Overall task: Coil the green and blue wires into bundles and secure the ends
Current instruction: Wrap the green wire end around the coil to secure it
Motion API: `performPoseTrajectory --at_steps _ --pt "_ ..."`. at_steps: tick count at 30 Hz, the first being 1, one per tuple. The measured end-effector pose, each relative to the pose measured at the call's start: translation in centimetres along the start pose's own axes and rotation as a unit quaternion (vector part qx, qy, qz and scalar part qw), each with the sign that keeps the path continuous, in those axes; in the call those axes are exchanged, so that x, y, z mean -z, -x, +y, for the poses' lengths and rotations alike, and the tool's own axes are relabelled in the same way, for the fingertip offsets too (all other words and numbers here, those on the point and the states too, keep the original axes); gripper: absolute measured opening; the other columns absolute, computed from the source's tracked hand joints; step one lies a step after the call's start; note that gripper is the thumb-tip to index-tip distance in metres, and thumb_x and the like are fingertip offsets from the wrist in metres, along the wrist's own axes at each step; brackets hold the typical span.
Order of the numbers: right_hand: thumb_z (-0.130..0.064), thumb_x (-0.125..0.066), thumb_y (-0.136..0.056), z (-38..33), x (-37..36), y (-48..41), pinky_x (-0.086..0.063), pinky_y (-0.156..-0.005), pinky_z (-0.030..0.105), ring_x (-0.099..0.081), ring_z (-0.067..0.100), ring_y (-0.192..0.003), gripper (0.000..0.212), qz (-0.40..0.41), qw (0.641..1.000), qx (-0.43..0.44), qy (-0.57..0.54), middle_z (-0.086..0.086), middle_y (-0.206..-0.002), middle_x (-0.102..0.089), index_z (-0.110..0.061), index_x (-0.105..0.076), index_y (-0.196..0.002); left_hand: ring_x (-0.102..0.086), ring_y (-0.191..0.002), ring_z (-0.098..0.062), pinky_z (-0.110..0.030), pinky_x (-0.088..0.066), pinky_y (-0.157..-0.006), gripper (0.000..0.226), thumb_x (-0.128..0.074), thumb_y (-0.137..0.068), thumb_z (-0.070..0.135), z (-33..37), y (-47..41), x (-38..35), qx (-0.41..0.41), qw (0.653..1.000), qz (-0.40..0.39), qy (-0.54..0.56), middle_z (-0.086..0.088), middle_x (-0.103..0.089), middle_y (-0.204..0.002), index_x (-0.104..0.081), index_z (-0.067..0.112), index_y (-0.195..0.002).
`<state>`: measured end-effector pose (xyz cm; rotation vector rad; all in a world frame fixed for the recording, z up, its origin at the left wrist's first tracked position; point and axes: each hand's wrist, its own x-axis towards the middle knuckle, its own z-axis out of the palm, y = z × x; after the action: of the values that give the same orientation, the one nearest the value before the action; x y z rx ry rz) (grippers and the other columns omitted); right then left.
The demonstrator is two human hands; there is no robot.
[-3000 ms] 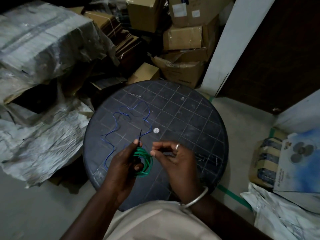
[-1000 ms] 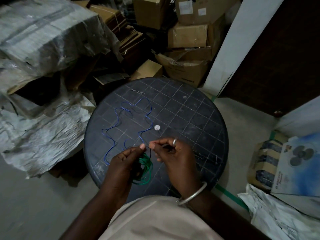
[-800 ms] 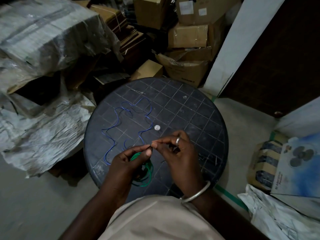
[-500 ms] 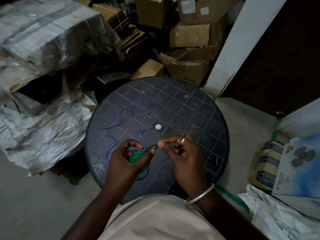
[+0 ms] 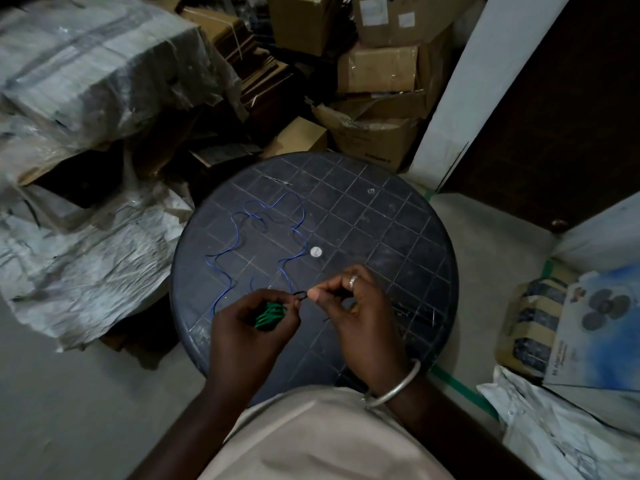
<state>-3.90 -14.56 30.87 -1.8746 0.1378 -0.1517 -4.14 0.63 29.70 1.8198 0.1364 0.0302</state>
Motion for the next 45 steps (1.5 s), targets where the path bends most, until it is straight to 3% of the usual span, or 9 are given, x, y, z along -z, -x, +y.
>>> performPoseTrajectory --at_steps 5,11,17,23,27,31,33,36,45 --pt "-0.018 -0.072 -0.088 -0.7 -0.1 0.0 -0.048 -0.074 0.020 -0.062 0.009 -0.084 0.010 0.004 0.998 0.041 0.044 -0.012 -0.090 -0.056 -0.018 -0.067 -0.079 -0.071 -0.065 -0.004 -0.022 -0.056 -0.065 0.019 -0.080 -0.072 0.007 1.0 0.0 -0.5 -0.021 0.995 0.063 -0.072 0.010 -0.074 -0.071 -0.072 0.024 -0.074" --pt "-0.021 -0.071 -0.089 -0.2 0.2 -0.6 -0.051 -0.076 0.024 -0.062 0.009 -0.085 0.010 0.000 0.996 0.051 0.068 -0.012 -0.090 -0.056 -0.018 -0.067 -0.080 -0.070 -0.061 0.000 -0.021 -0.054 -0.061 0.013 -0.084 -0.075 0.023 0.7 -0.1 -0.2 -0.045 0.992 0.020 -0.113 0.014 -0.073 -0.067 -0.072 0.026 -0.072" --pt "-0.015 -0.071 -0.088 0.1 0.2 -0.5 -0.039 -0.069 0.010 -0.061 0.008 -0.081 0.011 -0.017 0.998 0.041 0.040 -0.011 -0.086 -0.055 -0.020 -0.069 -0.077 -0.058 -0.047 0.000 -0.016 -0.043 -0.051 0.017 -0.082 -0.077 0.019 0.9 -0.1 -0.7 0.001 0.997 0.025 -0.076 0.009 -0.065 -0.052 -0.070 0.020 -0.065" --pt "-0.013 -0.072 -0.087 0.2 1.1 -1.1 -0.045 -0.075 0.016 -0.061 0.010 -0.082 0.011 0.022 0.999 0.038 -0.001 -0.010 -0.087 -0.056 -0.014 -0.067 -0.078 -0.054 -0.051 0.000 -0.016 -0.042 -0.054 0.023 -0.079 -0.078 0.004 0.0 -0.9 -0.2 0.016 0.999 0.025 -0.042 0.008 -0.061 -0.054 -0.064 0.013 -0.063" --pt "-0.011 -0.071 -0.088 0.5 1.3 -1.5 -0.047 -0.076 0.019 -0.061 0.012 -0.083 0.010 0.022 0.999 0.034 -0.010 -0.006 -0.088 -0.057 -0.013 -0.067 -0.079 -0.055 -0.053 -0.002 -0.015 -0.043 -0.053 0.016 -0.076 -0.079 -0.003 -0.4 -0.9 -0.2 0.029 0.999 -0.011 0.015 0.005 -0.066 -0.061 -0.065 0.007 -0.084" --pt "-0.010 -0.071 -0.088 1.1 1.9 -2.1 -0.048 -0.079 0.018 -0.062 0.014 -0.086 0.009 0.047 0.998 0.013 -0.039 0.002 -0.092 -0.060 -0.009 -0.065 -0.081 -0.061 -0.064 -0.001 -0.013 -0.044 -0.061 0.018 -0.074 -0.075 0.009 -0.8 -1.4 0.4 0.029 0.996 -0.085 0.021 0.007 -0.075 -0.076 -0.077 0.015 -0.092" --pt "-0.012 -0.071 -0.088 1.4 2.0 -2.4 -0.047 -0.078 0.016 -0.062 0.014 -0.087 0.010 0.053 0.998 -0.009 -0.046 0.006 -0.093 -0.061 -0.009 -0.064 -0.081 -0.061 -0.062 -0.001 -0.012 -0.044 -0.060 0.007 -0.083 -0.077 0.016 -0.7 -1.6 0.0 0.048 0.995 -0.081 0.034 0.006 -0.074 -0.069 -0.080 0.014 -0.083" --pt "-0.014 -0.072 -0.087 1.9 2.1 -3.0 -0.049 -0.080 0.021 -0.063 0.017 -0.088 0.012 0.071 0.995 -0.039 -0.058 0.011 -0.093 -0.063 -0.008 -0.064 -0.081 -0.055 -0.051 0.002 -0.010 -0.040 -0.051 0.014 -0.081 -0.074 0.022 -0.7 -2.0 -0.7 0.083 0.994 -0.062 0.033 0.008 -0.067 -0.056 -0.078 0.009 -0.076" --pt "-0.015 -0.073 -0.088 3.4 2.6 -4.5 -0.047 -0.078 0.015 -0.063 0.009 -0.084 0.009 0.141 0.986 -0.055 -0.067 0.008 -0.091 -0.066 -0.011 -0.064 -0.084 -0.040 -0.041 -0.004 -0.017 -0.034 -0.044 0.033 -0.074 -0.071 0.028 -2.1 -2.9 -2.5 0.193 0.959 -0.151 0.139 0.008 -0.051 -0.046 -0.073 -0.002 -0.086"
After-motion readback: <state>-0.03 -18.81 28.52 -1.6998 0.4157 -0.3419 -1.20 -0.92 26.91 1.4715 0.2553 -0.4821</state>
